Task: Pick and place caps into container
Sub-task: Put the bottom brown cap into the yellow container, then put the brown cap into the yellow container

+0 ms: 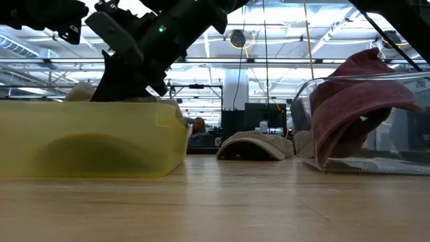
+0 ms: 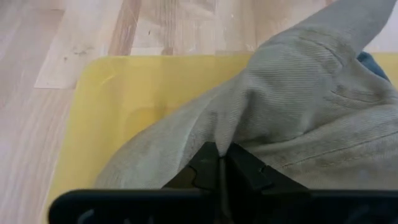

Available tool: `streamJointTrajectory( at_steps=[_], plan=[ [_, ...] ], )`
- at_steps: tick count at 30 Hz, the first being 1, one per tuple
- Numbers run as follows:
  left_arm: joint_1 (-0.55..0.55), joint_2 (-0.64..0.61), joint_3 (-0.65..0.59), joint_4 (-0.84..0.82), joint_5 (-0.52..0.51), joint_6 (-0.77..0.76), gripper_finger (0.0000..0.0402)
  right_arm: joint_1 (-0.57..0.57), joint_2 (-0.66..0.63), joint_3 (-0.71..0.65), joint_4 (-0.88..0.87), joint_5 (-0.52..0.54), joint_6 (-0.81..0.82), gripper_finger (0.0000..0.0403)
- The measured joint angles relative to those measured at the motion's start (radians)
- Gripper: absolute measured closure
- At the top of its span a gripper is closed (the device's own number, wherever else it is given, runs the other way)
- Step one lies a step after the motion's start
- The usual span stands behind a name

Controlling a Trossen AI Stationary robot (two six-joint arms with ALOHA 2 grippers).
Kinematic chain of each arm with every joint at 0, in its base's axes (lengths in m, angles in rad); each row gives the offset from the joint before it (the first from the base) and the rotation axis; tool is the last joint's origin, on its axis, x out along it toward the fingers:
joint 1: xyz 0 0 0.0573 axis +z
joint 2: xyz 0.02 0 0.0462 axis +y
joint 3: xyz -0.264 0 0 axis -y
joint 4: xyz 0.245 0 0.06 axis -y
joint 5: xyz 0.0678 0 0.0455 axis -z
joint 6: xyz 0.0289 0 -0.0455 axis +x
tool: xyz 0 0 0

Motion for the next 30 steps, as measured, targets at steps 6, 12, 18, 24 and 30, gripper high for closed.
streamJointTrajectory(
  at_steps=[6,12,18,24,30],
  plan=[
    [0.000,0.000,0.000,0.000,0.000,-0.005,0.0364,0.009,-0.026,-0.003,-0.010,0.000,-0.025,0.0337],
    [0.000,0.000,0.000,0.000,0.041,-0.021,0.0364,0.023,-0.073,-0.005,-0.034,-0.001,-0.029,0.0285],
    [0.001,0.000,0.000,0.000,0.045,-0.022,0.0364,0.029,-0.118,-0.004,-0.029,0.000,-0.032,0.0250],
    [0.001,0.000,0.000,-0.006,0.045,-0.023,0.0364,0.055,-0.234,-0.004,-0.092,-0.001,-0.087,0.0249],
    [0.000,0.000,0.000,-0.056,0.045,-0.046,0.0364,0.153,-0.442,-0.019,-0.181,0.176,-0.181,0.0295]
  ],
)
